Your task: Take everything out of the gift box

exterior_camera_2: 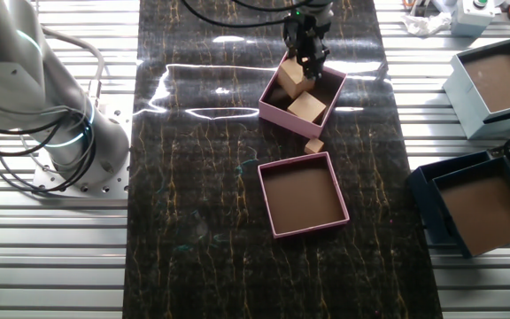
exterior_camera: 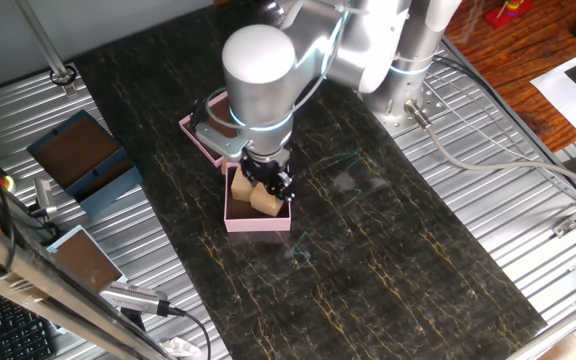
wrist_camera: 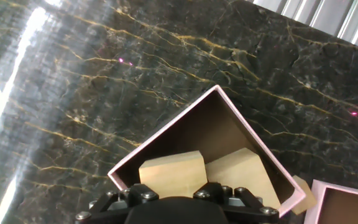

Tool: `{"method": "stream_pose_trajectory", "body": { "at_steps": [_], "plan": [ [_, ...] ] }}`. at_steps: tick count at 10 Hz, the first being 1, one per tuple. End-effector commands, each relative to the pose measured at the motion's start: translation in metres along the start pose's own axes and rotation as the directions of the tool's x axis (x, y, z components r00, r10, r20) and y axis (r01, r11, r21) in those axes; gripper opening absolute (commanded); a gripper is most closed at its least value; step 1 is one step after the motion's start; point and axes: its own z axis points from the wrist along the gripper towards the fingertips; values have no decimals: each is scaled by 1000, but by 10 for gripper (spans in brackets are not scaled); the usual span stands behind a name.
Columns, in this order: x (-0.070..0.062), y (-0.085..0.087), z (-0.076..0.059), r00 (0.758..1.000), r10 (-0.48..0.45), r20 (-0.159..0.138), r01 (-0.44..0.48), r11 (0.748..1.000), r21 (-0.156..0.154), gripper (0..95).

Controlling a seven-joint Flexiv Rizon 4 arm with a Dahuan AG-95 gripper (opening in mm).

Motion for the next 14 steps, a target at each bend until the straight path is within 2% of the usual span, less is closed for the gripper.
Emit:
{"method": "stream_pose_trajectory", "body": {
  "at_steps": [1,5,8,10,14],
  "plan": [
    [22,-27,-40,997,-39,-62,37,999,-38,0],
    [14,-21,-32,998,-25,-62,23,999,-34,0],
    [17,-24,-29,998,-27,-58,25,999,-32,0],
    [22,-32,-32,997,-42,-57,40,999,-35,0],
    [52,-66,-52,993,-104,-57,102,994,-40,0]
  ]
}}
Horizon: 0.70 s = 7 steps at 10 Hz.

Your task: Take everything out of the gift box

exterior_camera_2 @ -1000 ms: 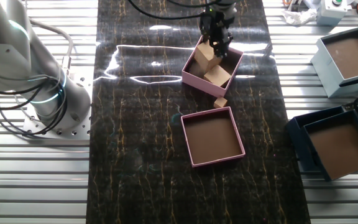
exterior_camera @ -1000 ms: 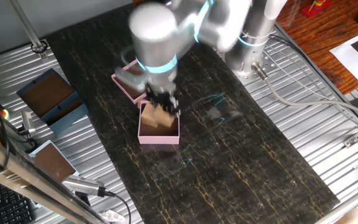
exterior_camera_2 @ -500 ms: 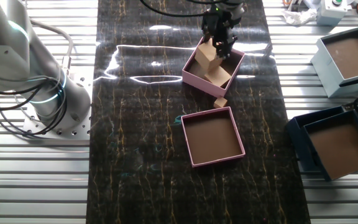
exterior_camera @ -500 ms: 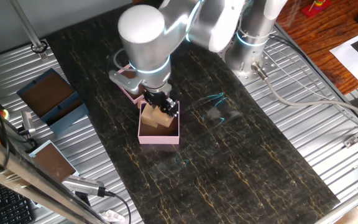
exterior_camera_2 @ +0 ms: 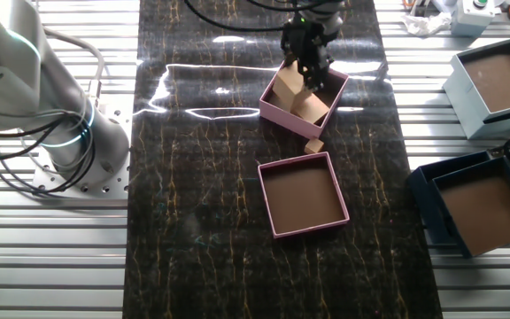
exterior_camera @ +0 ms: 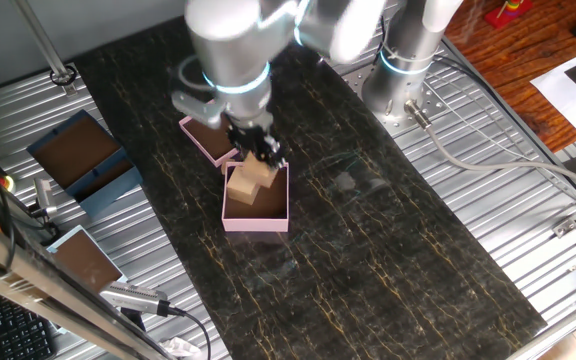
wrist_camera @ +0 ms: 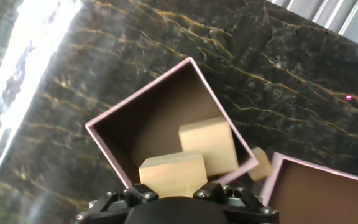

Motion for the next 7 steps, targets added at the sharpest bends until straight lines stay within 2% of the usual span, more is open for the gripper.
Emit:
{"method": "stream_pose_trajectory", "body": {
  "at_steps": [1,3,7],
  "plan": [
    [19,-18,-5,1000,-29,8,29,1000,0,0],
    [33,-35,-3,999,-51,11,51,999,1,0],
    [48,-52,11,995,-102,22,103,995,-5,0]
  ]
}}
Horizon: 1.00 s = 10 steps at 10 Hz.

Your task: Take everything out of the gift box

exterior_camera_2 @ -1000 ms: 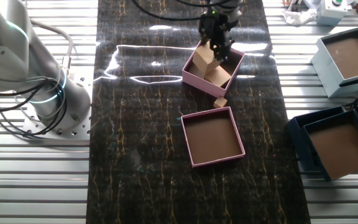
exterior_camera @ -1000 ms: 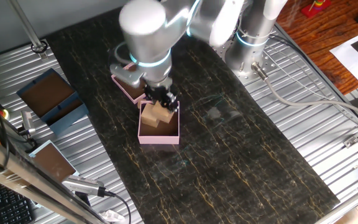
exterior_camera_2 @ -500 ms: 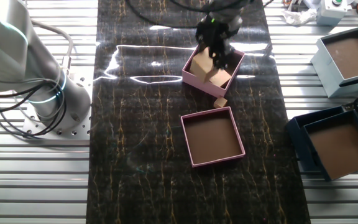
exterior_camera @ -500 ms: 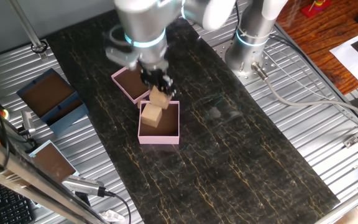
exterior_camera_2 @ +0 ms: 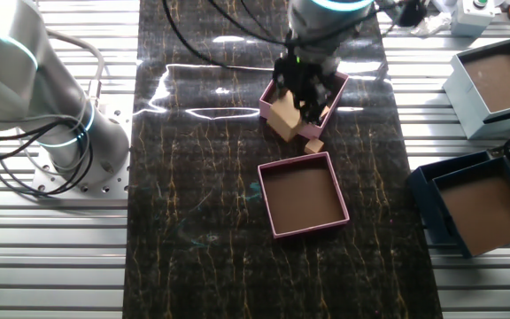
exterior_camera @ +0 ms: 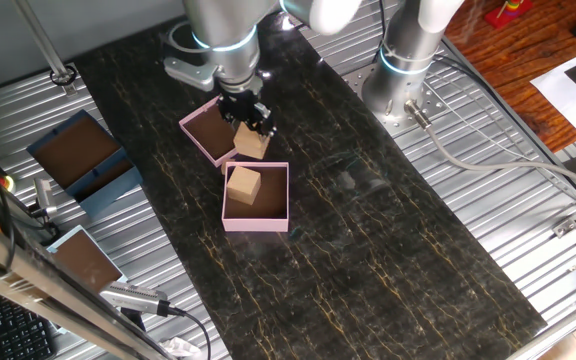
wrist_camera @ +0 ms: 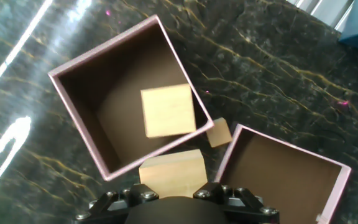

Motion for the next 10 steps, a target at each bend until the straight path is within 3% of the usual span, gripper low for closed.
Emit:
{"method": "stream_pose_trajectory", "body": {
  "at_steps": [1,3,6,7,8,10],
  "plan": [
    [10,-4,6,1000,-23,13,23,1000,-4,0],
    [14,-7,12,999,-26,22,26,1000,-3,0],
    [11,-6,20,1000,-10,29,11,1000,-13,0],
    [7,-2,29,999,-15,44,16,1000,-17,0],
    [6,-1,31,999,-16,45,17,1000,-16,190],
    [-5,9,23,999,20,35,-19,999,-27,190]
  ]
}}
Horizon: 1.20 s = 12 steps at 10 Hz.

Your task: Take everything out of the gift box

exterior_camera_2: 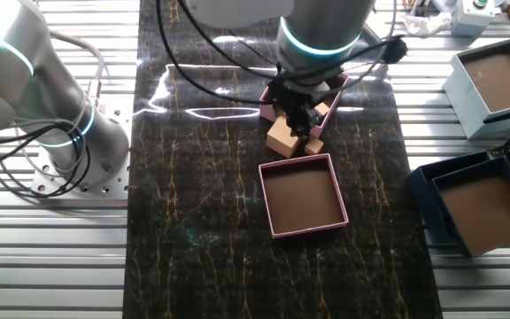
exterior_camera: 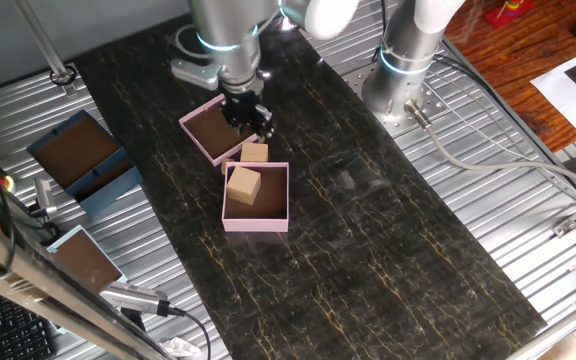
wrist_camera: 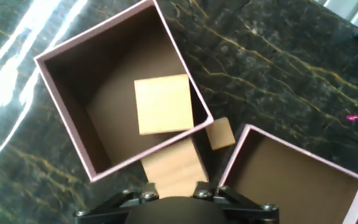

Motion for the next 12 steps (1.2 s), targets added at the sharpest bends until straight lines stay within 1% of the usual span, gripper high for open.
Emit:
{"method": "stream_pose_trajectory", "body": {
  "at_steps": [1,2,3,4,5,6,7,8,10,11,12],
  "plan": [
    [-17,20,-17,998,59,-32,-60,998,-17,190],
    [-27,32,-23,996,80,-38,-81,997,-19,190],
    [-42,44,-22,995,89,-40,-90,996,-7,190],
    [-50,46,-16,996,81,-27,-81,997,-9,190],
    [-56,47,-9,997,72,-20,-72,997,-7,380],
    [-65,49,-1,998,66,-18,-66,998,-3,380],
    [-74,53,7,998,65,-10,-65,998,7,380],
    [-77,51,10,998,56,2,-56,998,14,380],
    [-83,47,13,999,51,12,-51,998,23,380],
    [-83,44,16,999,52,13,-52,998,27,380],
    [-83,41,18,999,48,21,-48,998,29,380]
  ]
}}
